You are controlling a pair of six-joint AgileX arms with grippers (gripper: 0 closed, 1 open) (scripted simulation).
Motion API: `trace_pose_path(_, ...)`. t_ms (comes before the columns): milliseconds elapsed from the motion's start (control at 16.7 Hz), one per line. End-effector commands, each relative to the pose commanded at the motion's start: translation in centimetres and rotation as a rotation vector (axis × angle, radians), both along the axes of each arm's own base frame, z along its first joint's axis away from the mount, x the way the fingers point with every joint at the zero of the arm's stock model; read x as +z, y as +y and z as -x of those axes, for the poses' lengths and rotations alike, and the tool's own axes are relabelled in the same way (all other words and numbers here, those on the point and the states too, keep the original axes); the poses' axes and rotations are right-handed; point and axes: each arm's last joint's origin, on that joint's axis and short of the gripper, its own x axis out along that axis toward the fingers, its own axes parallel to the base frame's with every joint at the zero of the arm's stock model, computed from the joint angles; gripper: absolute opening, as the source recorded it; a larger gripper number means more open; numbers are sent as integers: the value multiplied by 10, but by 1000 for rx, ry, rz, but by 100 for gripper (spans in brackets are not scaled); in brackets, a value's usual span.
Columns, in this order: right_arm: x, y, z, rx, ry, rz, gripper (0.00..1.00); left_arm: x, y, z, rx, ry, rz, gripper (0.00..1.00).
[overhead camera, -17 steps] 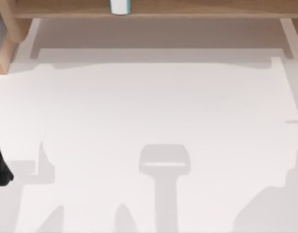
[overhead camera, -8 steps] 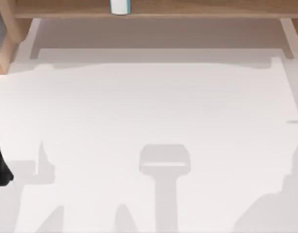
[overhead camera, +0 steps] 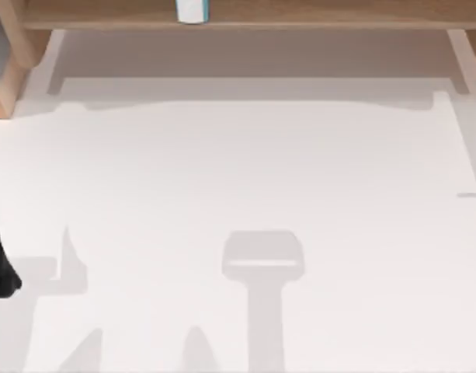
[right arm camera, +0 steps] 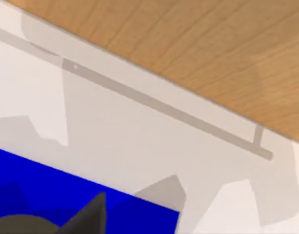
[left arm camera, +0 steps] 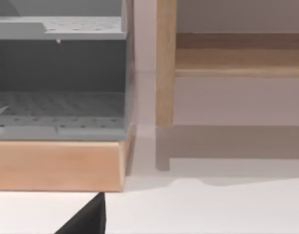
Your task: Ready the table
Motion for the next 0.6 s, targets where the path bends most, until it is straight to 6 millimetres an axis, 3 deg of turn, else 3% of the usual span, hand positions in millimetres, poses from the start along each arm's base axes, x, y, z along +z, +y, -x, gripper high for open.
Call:
trace_pose_path(300,-14,-9,15,240,-338,378,100,0,0,0,0,0,0,100)
trace_pose_path(600,-42,-9,33,427,-503,614,100,0,0,0,0,0,0,100)
